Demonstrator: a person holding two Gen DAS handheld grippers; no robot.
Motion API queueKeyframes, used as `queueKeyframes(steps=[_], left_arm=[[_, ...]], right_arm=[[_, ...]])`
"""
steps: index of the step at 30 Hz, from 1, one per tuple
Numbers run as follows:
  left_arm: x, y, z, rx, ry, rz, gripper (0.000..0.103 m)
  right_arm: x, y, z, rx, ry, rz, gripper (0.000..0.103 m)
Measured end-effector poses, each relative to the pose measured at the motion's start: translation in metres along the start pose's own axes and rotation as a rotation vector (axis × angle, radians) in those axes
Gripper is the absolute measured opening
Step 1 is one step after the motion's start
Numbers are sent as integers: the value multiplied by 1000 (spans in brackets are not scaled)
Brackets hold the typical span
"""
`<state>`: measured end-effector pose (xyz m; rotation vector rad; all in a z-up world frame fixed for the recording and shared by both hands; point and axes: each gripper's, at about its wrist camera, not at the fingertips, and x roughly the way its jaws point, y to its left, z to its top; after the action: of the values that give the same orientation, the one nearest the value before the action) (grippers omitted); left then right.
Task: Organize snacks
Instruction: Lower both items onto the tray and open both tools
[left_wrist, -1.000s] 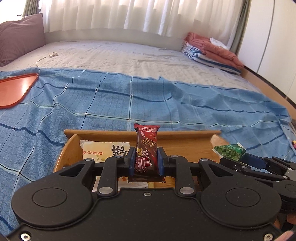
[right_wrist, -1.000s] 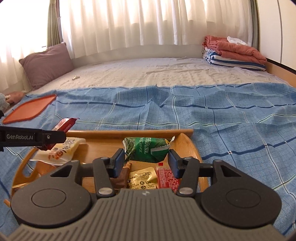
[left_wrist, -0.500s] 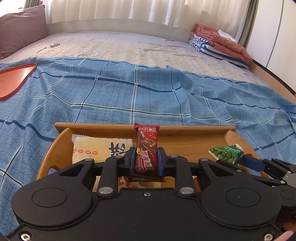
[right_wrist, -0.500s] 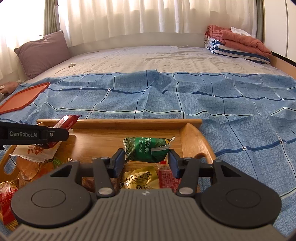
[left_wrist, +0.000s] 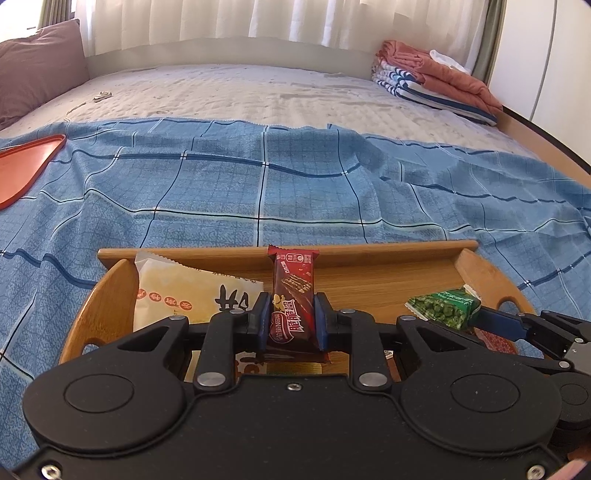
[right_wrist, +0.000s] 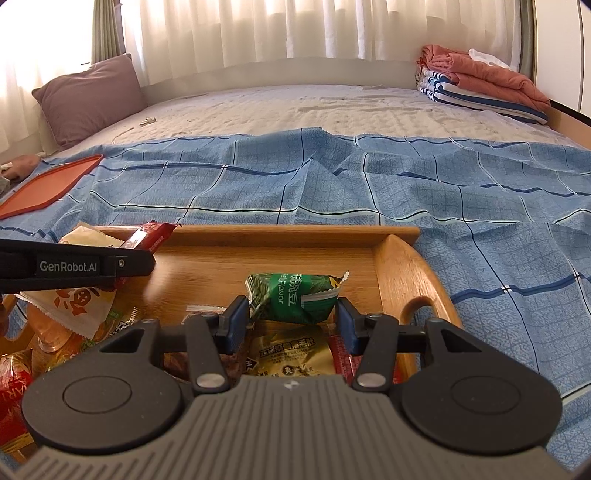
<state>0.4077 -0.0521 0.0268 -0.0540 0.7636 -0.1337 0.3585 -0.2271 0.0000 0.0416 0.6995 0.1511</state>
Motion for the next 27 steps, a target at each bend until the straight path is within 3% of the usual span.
queueKeyframes(steps=[4,6,8,10,17,27], left_arm=[[-2,-2,-1,11,-14,5,27],[-5,-3,-2,16,-21,2,44],[-11,-4,-2,22,-38,6,69],[-19,-6,-3,44,-52,3,77],[-52,-10,-10,95,-78,-6,86],[-122,-10,-27,145,-124,-40,89]], right_arm=[[-3,-1,-1,12,-19,4,71],[-6,-1,-1,21,-25,16,74],[-10,0,-1,18,-29,16,75],[-16,2,-1,13,-35,16,77],[-48,3,-3,18,-71,19,83],[-110,7,-14,-5,-97,28,86]])
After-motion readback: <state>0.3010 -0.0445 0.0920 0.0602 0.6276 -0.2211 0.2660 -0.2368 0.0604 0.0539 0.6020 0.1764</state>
